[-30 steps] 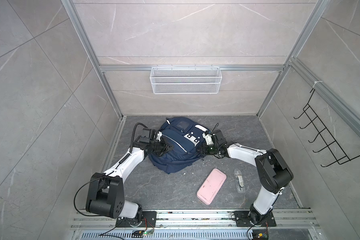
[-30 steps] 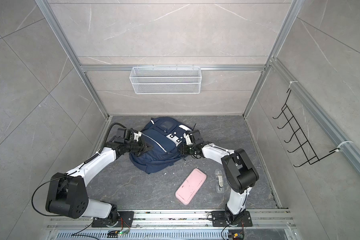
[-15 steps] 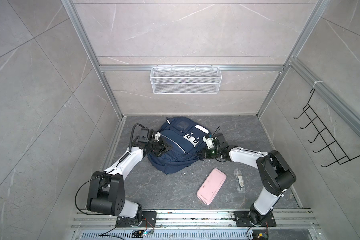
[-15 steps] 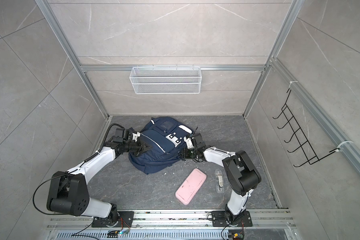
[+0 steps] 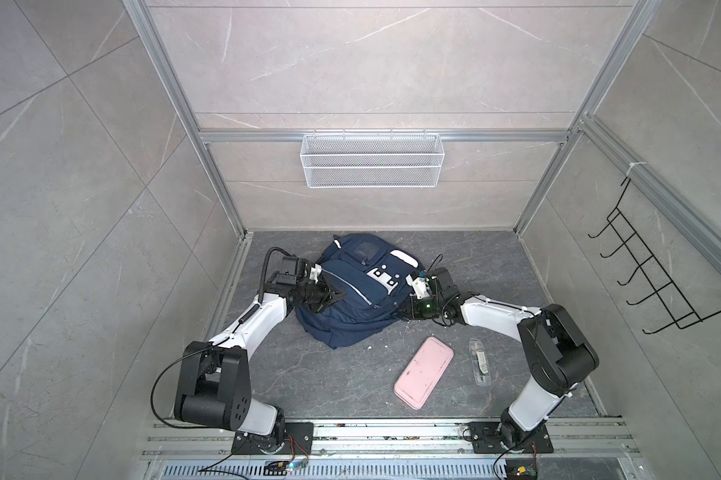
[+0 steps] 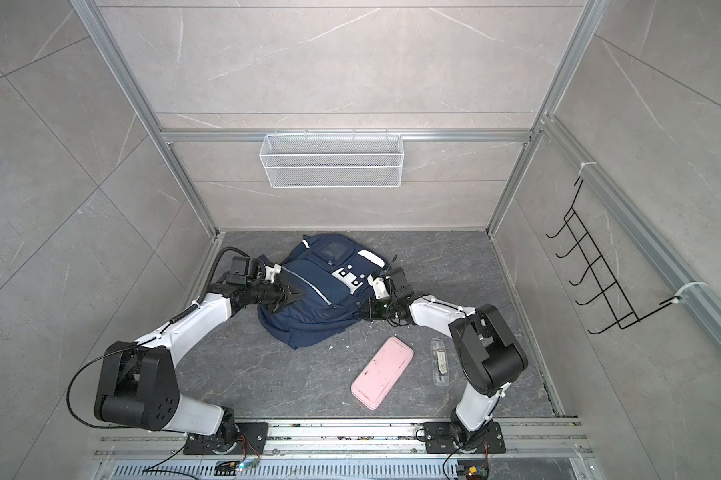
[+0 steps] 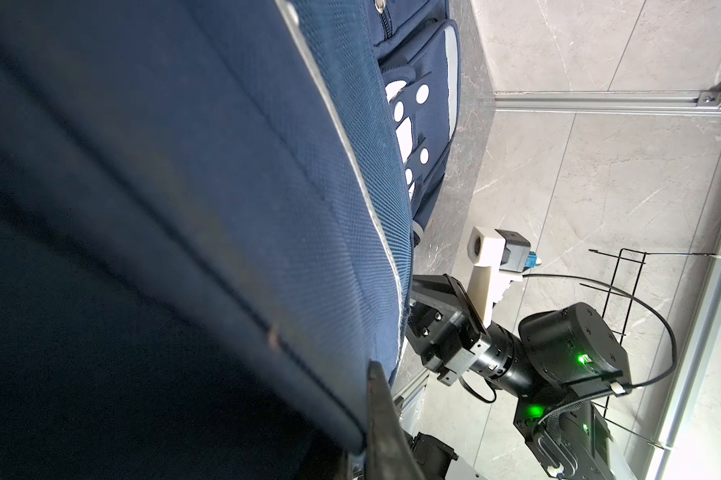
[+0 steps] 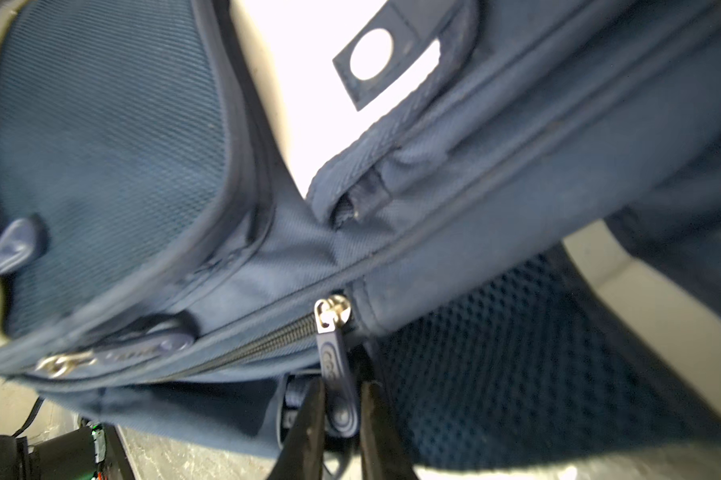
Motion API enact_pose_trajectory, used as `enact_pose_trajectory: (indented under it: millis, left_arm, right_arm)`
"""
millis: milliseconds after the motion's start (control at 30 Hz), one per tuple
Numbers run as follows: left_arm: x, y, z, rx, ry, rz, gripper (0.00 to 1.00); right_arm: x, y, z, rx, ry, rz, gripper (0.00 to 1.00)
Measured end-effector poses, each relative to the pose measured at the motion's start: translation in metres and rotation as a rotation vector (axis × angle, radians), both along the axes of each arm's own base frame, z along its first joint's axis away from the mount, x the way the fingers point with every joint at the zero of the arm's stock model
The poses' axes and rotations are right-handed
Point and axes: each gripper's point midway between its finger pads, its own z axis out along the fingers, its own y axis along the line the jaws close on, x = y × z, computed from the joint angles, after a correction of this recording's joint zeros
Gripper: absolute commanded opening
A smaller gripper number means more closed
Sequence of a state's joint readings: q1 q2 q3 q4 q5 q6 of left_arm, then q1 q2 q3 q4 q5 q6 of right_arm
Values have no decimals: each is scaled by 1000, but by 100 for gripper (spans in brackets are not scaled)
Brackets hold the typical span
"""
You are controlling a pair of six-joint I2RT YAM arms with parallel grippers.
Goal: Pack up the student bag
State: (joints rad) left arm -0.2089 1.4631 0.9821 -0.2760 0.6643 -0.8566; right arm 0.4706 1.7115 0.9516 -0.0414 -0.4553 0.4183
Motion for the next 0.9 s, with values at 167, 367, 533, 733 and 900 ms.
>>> enact_pose_trajectory:
  millis: [167,367,533,733,900]
  left_arm:
    - [1,0,-1,-1,2,1,0]
    - [3,-1,-1,-8,3,8,0]
    - [5,-1,-3,-22,3,23,0]
    - [4,-4,-7,-36,9,34,0]
    - [6,-9,-5,-44,0,33,0]
  right_arm:
    - [-2,0,16,27,-22,-7,10]
    - [-2,2,21,69,4,-29,0]
    - [-4,8,22,167,79,-74,0]
    - [-12,19,21,311,190,-106,0]
    - [-15,27,24,367,235,-93,0]
